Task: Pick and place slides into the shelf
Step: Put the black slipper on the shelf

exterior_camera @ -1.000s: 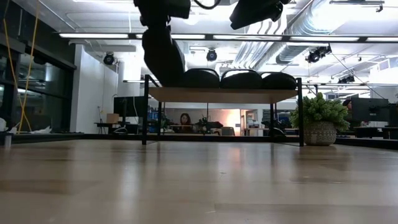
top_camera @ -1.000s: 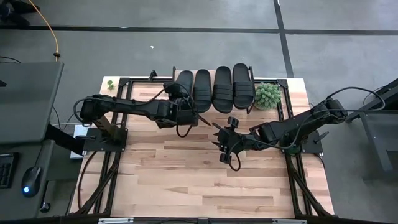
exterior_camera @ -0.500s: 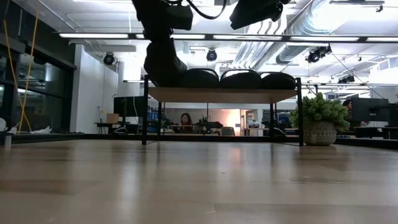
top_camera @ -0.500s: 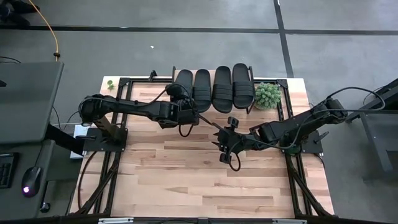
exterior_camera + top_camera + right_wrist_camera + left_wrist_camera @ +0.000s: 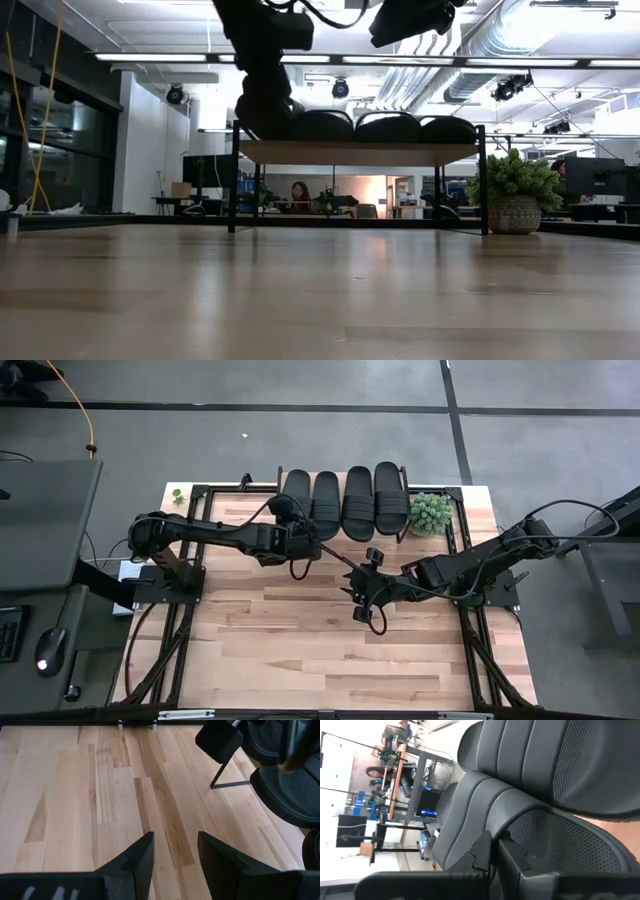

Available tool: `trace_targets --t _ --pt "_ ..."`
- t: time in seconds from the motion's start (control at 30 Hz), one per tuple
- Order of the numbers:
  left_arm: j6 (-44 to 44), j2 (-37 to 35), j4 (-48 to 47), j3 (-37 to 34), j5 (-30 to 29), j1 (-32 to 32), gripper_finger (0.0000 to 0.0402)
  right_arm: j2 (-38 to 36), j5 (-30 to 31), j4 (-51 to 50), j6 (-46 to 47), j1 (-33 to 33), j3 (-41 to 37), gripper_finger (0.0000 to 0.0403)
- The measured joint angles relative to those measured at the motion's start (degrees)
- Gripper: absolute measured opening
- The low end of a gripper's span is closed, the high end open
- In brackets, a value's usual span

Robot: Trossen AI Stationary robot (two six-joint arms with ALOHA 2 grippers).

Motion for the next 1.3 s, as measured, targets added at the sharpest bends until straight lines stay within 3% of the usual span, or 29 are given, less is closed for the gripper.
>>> trace_targets --t 0.7,1.3 --pt "4.06 0.0 8.84 -0.04 2.26 -2.35 0.0005 0.02 0.02 0.0 0.0 0.01 0.0 0.0142" --pt "5.01 0.0 10.44 -0.04 8.55 -2.25 0.001 0.02 0.02 0.0 0.0 0.01 -0.01 0.0142"
